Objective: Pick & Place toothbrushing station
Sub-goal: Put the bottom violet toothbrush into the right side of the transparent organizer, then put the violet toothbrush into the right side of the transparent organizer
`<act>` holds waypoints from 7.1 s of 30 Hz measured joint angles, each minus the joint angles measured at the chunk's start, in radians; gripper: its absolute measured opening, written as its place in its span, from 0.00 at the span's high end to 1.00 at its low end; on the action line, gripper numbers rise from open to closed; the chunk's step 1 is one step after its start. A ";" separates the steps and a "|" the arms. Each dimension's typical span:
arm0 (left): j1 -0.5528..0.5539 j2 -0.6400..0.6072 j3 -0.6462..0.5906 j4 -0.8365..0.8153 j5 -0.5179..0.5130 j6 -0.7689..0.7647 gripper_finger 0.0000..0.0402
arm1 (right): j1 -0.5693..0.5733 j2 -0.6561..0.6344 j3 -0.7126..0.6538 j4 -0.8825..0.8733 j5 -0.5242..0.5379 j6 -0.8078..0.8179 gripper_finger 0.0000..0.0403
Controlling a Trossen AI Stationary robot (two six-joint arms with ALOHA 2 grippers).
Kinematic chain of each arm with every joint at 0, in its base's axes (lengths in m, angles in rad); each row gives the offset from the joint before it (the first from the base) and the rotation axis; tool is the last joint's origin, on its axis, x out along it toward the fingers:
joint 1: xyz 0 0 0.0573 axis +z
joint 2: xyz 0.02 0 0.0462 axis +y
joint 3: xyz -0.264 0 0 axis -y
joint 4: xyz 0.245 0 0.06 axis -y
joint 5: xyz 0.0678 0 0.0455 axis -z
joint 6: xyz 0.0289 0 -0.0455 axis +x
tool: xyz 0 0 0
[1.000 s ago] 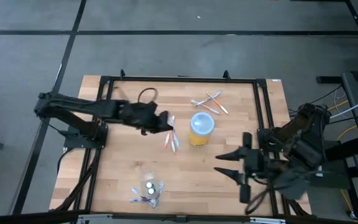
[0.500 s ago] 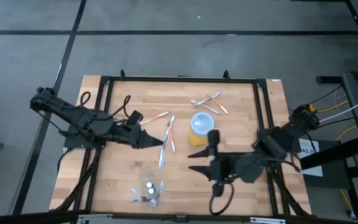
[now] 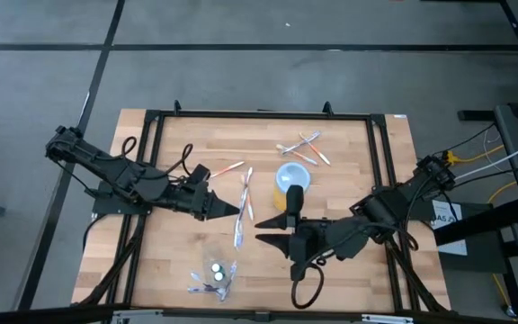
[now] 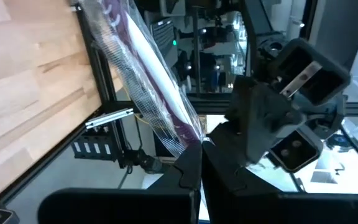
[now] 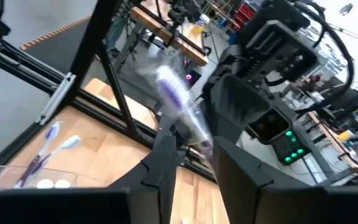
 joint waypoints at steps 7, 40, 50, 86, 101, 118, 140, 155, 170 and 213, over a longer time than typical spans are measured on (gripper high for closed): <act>0.000 0.006 0.000 0.043 0.000 0.000 1.00 | -0.027 0.007 0.000 0.036 -0.091 -0.009 0.74; -0.030 0.010 0.000 0.047 -0.034 -0.013 1.00 | -0.085 0.056 0.000 0.136 -0.199 -0.037 0.82; -0.060 0.010 0.000 0.071 -0.085 0.065 1.00 | -0.084 0.056 0.000 0.194 -0.250 -0.060 0.99; -0.679 -0.019 0.001 0.109 -1.125 1.042 0.88 | -0.025 0.290 0.080 0.382 -0.596 0.339 1.00; -0.664 0.079 0.085 0.135 -1.151 1.204 0.89 | -0.031 0.412 0.081 0.504 -0.643 0.412 1.00; -0.630 -0.020 0.098 -0.512 -0.896 0.728 0.91 | -0.054 0.461 0.078 0.494 -0.663 0.454 1.00; -0.776 -0.162 0.097 -1.243 -0.196 -0.002 0.92 | -0.085 0.462 0.079 0.562 -0.526 0.438 1.00; -0.848 -0.197 0.097 -1.297 -0.290 -0.107 0.92 | -0.088 0.462 -0.032 0.627 -0.528 0.514 1.00; -0.848 -0.112 0.097 -1.253 -0.314 -0.130 0.92 | -0.057 0.461 -0.186 0.783 -0.500 0.577 1.00; -0.848 -0.086 0.097 -1.239 -0.356 -0.131 0.92 | -0.053 0.484 -0.379 0.873 -0.572 0.983 0.77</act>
